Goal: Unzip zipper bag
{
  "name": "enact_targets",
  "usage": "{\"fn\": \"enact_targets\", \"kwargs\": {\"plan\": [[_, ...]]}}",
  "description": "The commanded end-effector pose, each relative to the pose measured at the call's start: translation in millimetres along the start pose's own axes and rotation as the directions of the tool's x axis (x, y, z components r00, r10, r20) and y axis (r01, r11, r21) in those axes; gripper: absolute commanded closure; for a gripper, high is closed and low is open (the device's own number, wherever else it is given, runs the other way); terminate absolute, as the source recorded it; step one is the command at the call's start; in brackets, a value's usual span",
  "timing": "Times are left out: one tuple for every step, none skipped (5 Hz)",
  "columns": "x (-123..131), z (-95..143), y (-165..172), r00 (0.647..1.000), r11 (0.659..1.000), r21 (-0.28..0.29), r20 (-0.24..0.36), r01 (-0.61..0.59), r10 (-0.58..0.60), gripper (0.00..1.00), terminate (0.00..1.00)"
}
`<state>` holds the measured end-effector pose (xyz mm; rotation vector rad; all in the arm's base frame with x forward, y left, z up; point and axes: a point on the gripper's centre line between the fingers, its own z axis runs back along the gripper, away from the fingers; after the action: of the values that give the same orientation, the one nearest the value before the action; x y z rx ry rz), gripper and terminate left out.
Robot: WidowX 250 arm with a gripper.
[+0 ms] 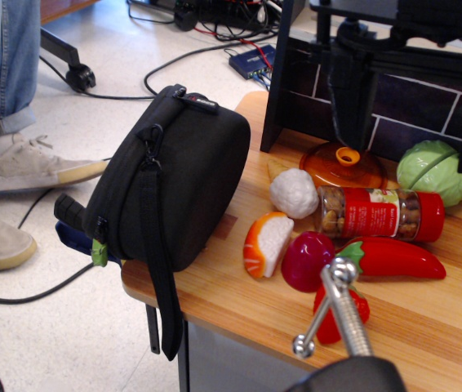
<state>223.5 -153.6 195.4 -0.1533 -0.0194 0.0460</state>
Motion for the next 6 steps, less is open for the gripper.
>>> {"fn": "enact_targets", "kwargs": {"plan": [[0, 0, 0, 1.0, 1.0, 0.0, 0.0, 0.0, 0.0, 0.0, 0.0], [-18, 0, 41, 0.99, 0.993, -0.084, 0.11, -0.083, 0.092, 0.0, 0.0], [-32, -3, 87, 0.987, 0.995, -0.087, 0.148, -0.044, 0.057, 0.0, 0.0], [-44, -20, 128, 0.987, 0.998, -0.04, 0.156, -0.041, 0.047, 0.0, 0.0], [-55, -49, 160, 0.991, 0.997, 0.06, 0.128, -0.057, 0.049, 0.0, 0.0], [-59, -74, 188, 0.993, 0.989, 0.137, 0.117, -0.045, 0.029, 0.0, 0.0]]}}
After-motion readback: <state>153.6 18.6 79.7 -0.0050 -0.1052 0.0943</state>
